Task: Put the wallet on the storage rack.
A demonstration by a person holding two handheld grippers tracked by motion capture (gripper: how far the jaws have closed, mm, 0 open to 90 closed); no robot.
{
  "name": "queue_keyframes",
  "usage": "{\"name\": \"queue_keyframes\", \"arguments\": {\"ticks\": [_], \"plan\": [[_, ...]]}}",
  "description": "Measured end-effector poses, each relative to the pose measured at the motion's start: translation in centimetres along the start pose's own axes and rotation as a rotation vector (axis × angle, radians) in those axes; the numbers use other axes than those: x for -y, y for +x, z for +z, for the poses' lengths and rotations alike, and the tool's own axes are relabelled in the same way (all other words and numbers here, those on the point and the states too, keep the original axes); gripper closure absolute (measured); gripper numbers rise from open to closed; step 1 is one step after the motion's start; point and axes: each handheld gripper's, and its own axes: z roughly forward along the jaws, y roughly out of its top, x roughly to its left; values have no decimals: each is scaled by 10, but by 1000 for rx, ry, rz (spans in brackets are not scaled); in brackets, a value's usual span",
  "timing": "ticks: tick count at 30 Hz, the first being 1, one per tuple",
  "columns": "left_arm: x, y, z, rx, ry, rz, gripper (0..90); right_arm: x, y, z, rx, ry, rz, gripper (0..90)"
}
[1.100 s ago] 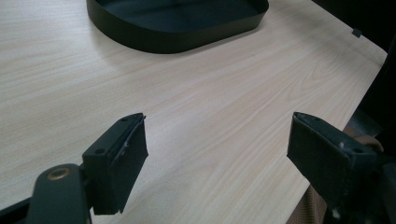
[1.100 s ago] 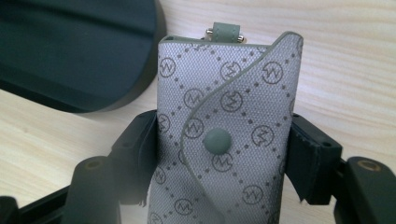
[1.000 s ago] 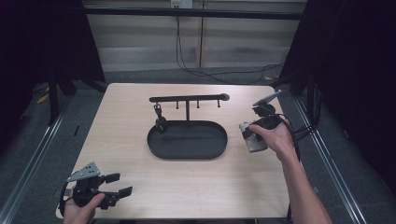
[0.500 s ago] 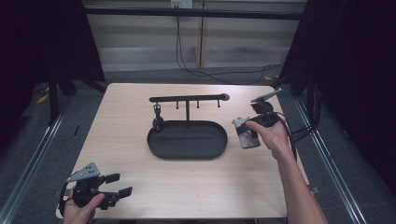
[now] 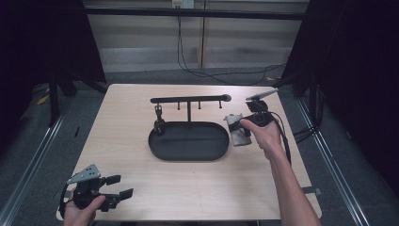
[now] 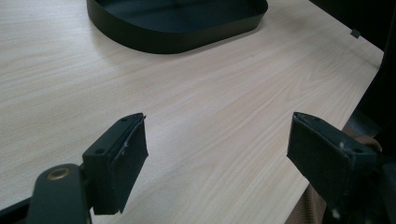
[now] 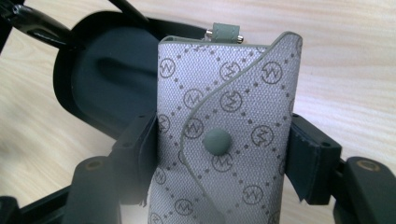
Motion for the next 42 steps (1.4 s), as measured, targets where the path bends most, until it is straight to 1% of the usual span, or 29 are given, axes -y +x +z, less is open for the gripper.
{"name": "queue_keyframes", "arguments": {"ticks": [7, 8, 11, 14, 16, 17, 20, 26, 30, 32, 34, 37, 38, 39, 40, 42], "plan": [[0, 0, 0, 0, 0, -1, 198, -3, 7, 7, -26, -23, 3, 339], [0, 0, 0, 2, 0, -2, 197, -3, 7, 9, -30, -30, -6, 339], [0, 0, 0, 0, 0, -1, 198, -3, 9, 12, -47, -43, 1, 339], [0, 0, 0, 0, 1, -2, 197, -4, 10, 17, -64, -59, -3, 339], [0, 0, 0, 1, -1, -2, 198, -5, 13, 20, -73, -66, -1, 339], [0, 0, 0, 1, -1, -3, 198, -5, 14, 21, -69, -65, 4, 339], [0, 0, 0, 2, -2, 1, 197, -6, 16, 28, -86, -76, -4, 339], [0, 0, -1, 4, -3, 0, 198, -6, 22, 40, -106, -88, -12, 340], [0, 0, -1, 3, -3, -1, 198, -5, 24, 47, -112, -90, -10, 339], [0, 0, 0, 4, -3, 0, 197, -3, 25, 53, -118, -89, -5, 339], [0, 0, 0, 5, -2, 0, 197, -1, 25, 61, -114, -95, -7, 339], [0, 0, 0, 5, -3, 0, 197, 0, 25, 64, -110, -97, -3, 339], [0, 0, 0, 7, -2, -3, 197, 0, 26, 66, -107, -95, 7, 339], [0, 1, 0, 7, -1, -1, 198, 1, 25, 69, -98, -107, 1, 339], [0, 0, 0, 9, -1, -4, 197, 2, 24, 73, -104, -107, -1, 339], [0, 0, 0, 8, -1, -1, 197, 3, 25, 76, -100, -103, -1, 339]]}}
